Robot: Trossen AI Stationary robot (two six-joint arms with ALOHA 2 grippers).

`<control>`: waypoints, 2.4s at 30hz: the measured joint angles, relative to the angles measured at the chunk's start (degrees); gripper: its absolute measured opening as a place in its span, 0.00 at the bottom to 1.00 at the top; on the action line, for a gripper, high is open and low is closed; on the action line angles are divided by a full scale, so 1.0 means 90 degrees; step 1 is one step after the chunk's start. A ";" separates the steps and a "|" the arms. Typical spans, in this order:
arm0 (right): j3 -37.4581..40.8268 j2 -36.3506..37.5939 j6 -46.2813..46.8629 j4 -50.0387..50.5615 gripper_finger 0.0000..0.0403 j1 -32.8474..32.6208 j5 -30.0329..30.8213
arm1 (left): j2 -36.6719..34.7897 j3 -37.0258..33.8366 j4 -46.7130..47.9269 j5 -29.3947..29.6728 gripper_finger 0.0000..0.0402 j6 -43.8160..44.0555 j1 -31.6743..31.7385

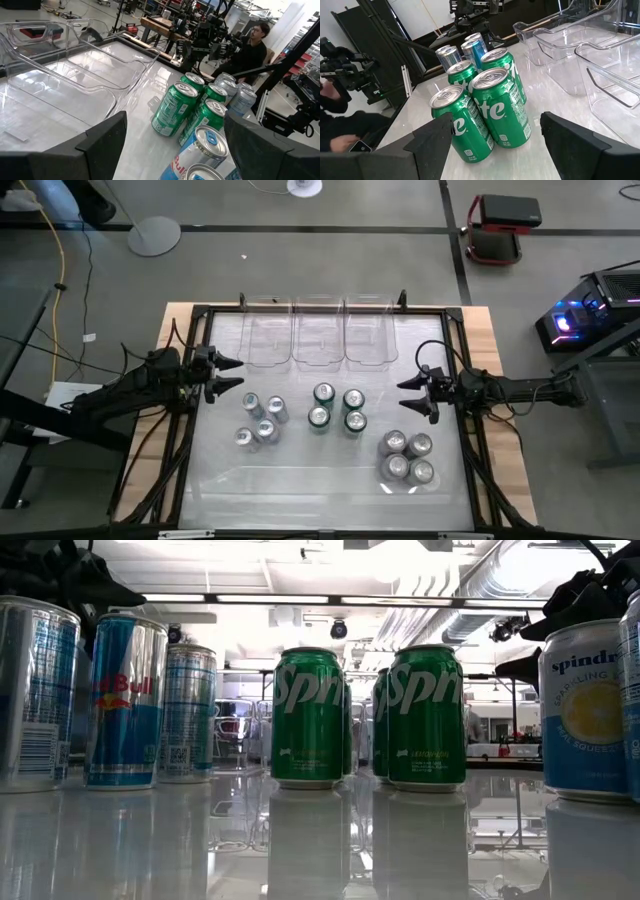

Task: Sort soda cans

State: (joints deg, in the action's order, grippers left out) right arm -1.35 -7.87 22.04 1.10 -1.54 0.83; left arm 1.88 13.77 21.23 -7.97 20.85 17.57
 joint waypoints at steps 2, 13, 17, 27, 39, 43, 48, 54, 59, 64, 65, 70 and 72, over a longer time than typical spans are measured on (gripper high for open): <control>-0.0002 0.0001 0.0000 -0.0002 0.72 -0.0002 0.0001 | 0.0001 0.0000 0.0000 0.0001 0.77 -0.0001 0.0000; -0.0001 0.0001 0.0000 -0.0002 0.72 -0.0001 0.0001 | -0.0002 -0.0001 -0.0304 0.0014 0.77 0.0260 0.0001; 0.0000 0.0001 0.0000 0.0000 0.72 0.0000 -0.0001 | 0.0164 -0.0003 -0.1278 0.0050 0.77 0.0590 -0.0001; -0.0001 0.0001 0.0000 -0.0001 0.72 0.0000 0.0000 | 0.1330 -0.0002 -0.5508 -0.0588 0.77 0.0248 -0.0882; -0.0002 0.0001 0.0000 0.0000 0.72 -0.0002 0.0001 | 0.3436 0.0061 -0.7586 0.0074 0.77 0.0454 -0.2062; -0.0001 0.0000 0.0000 0.0000 0.72 -0.0001 0.0001 | 0.3992 0.0370 -0.7408 0.0446 0.77 0.0176 -0.2003; -0.0001 0.0001 0.0000 -0.0002 0.72 -0.0002 0.0000 | 0.4326 0.2093 -0.3730 0.0566 0.77 -0.1432 -0.2043; 0.0000 -0.0001 0.0000 0.0000 0.72 0.0000 -0.0001 | 0.5584 0.5077 0.1897 0.1591 0.77 -0.1440 -0.2310; 0.0000 -0.0001 0.0000 0.0000 0.72 0.0000 0.0000 | 0.6540 0.6529 0.3755 0.1582 0.77 -0.0866 -0.2654; -0.0001 -0.0001 0.0000 0.0000 0.72 -0.0002 0.0001 | 0.7206 0.6758 0.4511 0.1662 0.77 -0.1204 -0.2975; -0.0001 -0.0001 0.0000 0.0000 0.72 -0.0001 0.0001 | 0.7338 0.6758 0.4698 0.1664 0.77 -0.1210 -0.3022; -0.0002 -0.0001 0.0000 0.0000 0.72 0.0000 0.0001 | 0.8040 0.6758 0.5898 0.1666 0.77 -0.1176 -0.2993; -0.0002 -0.0001 0.0000 0.0000 0.72 0.0000 0.0001 | 0.8267 0.6758 0.6434 0.1668 0.77 -0.1157 -0.2901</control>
State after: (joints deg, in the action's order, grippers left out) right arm -1.36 -7.88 22.04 1.10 -1.54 0.84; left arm 76.29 74.59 79.14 7.05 10.44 -8.54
